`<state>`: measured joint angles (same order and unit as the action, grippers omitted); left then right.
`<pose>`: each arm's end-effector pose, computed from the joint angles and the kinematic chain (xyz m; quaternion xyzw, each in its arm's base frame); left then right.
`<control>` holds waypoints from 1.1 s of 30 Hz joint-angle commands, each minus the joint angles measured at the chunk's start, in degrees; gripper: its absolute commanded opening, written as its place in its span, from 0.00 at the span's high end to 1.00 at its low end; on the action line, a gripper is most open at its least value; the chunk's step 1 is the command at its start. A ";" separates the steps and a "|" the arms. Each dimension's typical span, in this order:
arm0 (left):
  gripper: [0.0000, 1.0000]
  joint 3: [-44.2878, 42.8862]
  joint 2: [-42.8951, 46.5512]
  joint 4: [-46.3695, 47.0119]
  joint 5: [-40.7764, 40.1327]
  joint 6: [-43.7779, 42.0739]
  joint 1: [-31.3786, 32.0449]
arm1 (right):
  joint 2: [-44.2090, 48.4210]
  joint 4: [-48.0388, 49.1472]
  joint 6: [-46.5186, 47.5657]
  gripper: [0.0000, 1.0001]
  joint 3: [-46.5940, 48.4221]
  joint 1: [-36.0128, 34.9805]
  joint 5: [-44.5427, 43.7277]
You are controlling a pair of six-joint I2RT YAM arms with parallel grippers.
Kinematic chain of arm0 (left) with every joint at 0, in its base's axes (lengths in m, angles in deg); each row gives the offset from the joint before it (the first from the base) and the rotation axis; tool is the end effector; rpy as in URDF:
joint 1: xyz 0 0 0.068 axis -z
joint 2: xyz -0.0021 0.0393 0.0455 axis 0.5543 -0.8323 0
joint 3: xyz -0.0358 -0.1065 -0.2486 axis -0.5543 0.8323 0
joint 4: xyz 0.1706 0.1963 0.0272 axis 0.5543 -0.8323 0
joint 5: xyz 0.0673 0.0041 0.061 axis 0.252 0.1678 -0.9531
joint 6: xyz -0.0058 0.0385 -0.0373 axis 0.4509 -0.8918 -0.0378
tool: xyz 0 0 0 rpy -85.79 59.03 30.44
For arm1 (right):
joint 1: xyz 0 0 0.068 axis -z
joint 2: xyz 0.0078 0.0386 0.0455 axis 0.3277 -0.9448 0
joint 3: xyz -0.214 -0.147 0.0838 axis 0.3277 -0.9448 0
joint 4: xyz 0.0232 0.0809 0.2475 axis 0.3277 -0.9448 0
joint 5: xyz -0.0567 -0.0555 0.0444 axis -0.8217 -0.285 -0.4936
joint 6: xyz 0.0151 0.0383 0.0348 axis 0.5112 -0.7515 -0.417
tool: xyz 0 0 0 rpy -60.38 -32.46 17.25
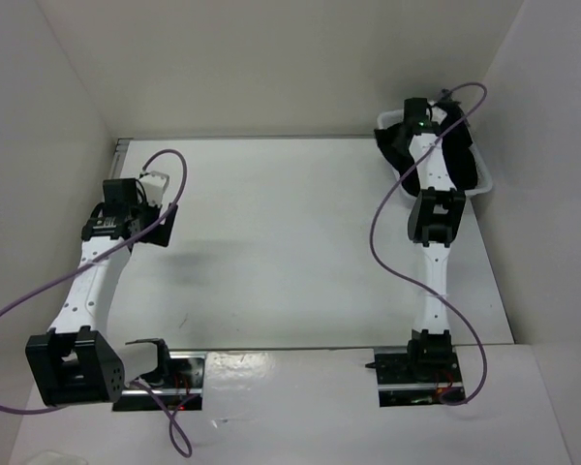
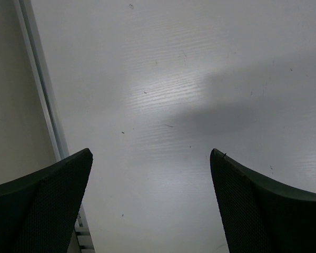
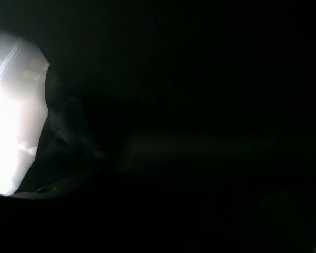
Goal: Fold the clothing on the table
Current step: Grab the skirt from the pile
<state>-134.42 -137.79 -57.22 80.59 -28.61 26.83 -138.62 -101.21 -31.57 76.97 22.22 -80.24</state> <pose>0.2489 0.0312 0.2950 0.0591 0.9149 0.0938 0.3882 0.5810 -0.0427 0.2172 0.3074 0.8543 -0.0618 0.4145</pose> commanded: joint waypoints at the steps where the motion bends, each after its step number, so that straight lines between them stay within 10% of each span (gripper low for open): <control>1: 0.02 -0.68 1.36 1.18 -1.01 -1.59 0.94 | 2.53 -14.71 0.49 0.40 11.51 -1.42 1.22; 3: 0.02 -0.16 1.89 0.65 -1.01 -2.11 1.46 | 1.67 -17.00 -0.28 0.19 17.58 -1.94 -0.25; 5: 0.02 0.46 2.42 0.65 -1.01 -2.11 1.47 | 0.78 -17.53 0.23 0.19 18.56 -2.56 0.34; 14: 0.02 0.99 3.56 0.65 -0.48 -1.59 2.00 | 6.14 -12.00 -1.61 0.91 19.08 -0.73 0.78; 16: 0.02 0.99 3.56 0.65 -0.48 -1.59 2.00 | 7.37 -12.60 -1.61 0.81 19.08 -0.11 1.49; 19: 0.02 0.99 3.56 0.65 -0.48 -2.11 2.00 | 8.17 -15.15 -1.61 0.36 19.08 0.42 4.56; 33: 0.02 2.66 4.62 1.18 -0.48 -2.11 2.00 | 2.02 -20.34 -1.17 0.27 19.08 -1.43 9.31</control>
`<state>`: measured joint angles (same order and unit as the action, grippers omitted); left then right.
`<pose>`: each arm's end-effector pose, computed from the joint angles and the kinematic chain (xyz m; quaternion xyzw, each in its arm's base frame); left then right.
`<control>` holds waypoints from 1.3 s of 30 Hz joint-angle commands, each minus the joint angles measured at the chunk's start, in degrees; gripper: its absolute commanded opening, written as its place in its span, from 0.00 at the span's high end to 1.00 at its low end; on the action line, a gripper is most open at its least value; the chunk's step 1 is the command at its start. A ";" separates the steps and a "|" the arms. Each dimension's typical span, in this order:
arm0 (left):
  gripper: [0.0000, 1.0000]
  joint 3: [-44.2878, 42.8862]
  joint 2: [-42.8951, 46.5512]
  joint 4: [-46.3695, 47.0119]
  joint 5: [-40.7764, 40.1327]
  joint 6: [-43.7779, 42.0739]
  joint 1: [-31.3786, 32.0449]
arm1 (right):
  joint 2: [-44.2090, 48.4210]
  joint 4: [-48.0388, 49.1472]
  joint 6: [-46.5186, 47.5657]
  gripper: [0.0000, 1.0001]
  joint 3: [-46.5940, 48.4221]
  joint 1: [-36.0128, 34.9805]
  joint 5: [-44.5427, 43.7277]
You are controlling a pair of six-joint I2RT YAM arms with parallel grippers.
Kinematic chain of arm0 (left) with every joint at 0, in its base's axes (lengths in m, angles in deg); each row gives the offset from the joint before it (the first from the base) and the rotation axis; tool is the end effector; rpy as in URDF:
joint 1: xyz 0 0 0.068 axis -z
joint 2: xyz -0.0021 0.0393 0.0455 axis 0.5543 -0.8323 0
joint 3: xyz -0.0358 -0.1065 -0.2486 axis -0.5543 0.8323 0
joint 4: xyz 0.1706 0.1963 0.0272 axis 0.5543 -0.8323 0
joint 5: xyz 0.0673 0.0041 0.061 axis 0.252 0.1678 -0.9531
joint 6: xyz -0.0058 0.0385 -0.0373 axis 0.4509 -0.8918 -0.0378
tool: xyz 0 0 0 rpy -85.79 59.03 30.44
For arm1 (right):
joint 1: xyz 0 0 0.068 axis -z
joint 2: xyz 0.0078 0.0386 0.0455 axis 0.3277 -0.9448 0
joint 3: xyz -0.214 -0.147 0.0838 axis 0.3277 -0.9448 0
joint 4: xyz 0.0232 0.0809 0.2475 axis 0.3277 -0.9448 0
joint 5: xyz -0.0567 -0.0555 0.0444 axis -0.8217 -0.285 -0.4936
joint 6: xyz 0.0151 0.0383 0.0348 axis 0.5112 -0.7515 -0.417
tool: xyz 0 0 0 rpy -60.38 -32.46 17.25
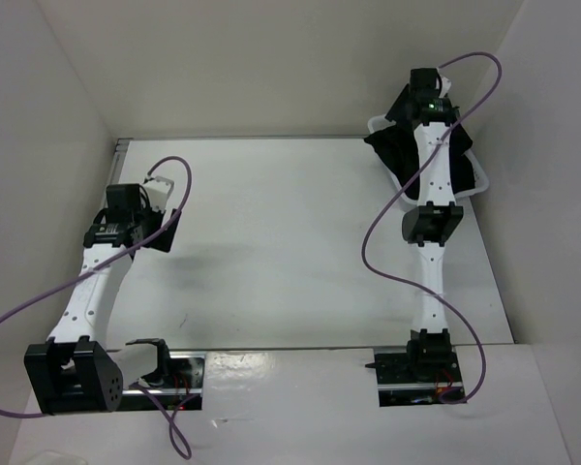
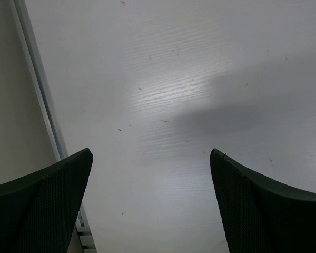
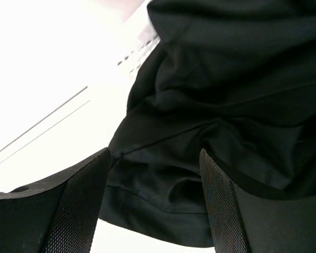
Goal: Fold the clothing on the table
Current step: Grab the skirt from the pile, then move the skirt to the center of the board
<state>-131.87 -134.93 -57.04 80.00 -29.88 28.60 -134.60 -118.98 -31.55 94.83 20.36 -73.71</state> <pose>0.2383 0.0229 0.2917 0.0810 0.9114 0.0975 0.3915 0.5351 -0.0190 0.3234 0.2731 0.8567 0.0051 0.4376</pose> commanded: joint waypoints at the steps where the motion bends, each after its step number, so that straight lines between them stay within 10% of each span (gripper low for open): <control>1: 0.02 0.62 2.28 1.01 0.11 -0.85 0.23 | -2.62 -2.57 -1.89 0.27 1.22 0.96 3.48; 14: 0.02 1.15 1.76 0.48 -0.42 -0.85 0.23 | -6.93 -3.10 -3.57 0.42 1.22 2.02 10.16; 20: 0.02 1.15 1.76 0.48 -0.95 -1.89 0.23 | -7.46 -2.04 -4.18 1.00 1.22 3.15 13.68; 39: 0.02 -0.96 4.22 1.53 0.28 -0.67 1.28 | 31.56 -0.63 -2.34 1.00 1.22 -4.04 -2.93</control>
<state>-130.97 -133.03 -56.89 78.71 -31.23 29.17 -108.99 -120.47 -34.89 94.41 20.28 -73.20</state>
